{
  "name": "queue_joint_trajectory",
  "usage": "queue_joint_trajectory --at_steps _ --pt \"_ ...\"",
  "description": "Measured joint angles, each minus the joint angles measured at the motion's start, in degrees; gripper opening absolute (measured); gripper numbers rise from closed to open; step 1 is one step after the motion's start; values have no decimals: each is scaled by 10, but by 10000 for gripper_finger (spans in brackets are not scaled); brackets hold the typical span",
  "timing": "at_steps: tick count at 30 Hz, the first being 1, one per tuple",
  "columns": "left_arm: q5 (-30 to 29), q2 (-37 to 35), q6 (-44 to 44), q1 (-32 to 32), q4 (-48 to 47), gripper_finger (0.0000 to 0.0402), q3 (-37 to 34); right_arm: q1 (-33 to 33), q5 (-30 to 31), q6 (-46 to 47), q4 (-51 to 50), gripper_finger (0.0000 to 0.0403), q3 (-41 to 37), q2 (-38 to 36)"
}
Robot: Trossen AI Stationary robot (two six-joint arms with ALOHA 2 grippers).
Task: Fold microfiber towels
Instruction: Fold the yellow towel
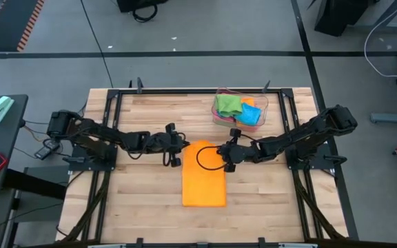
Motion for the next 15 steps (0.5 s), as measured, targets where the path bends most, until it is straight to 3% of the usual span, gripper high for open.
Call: queue_joint_trajectory --at_steps 7,15 --pt "-5 0 8 -18 0 8 0 -1 0 -39 0 6 0 0" --pt "-10 0 23 -38 0 30 0 1 11 -61 -2 6 0 0"
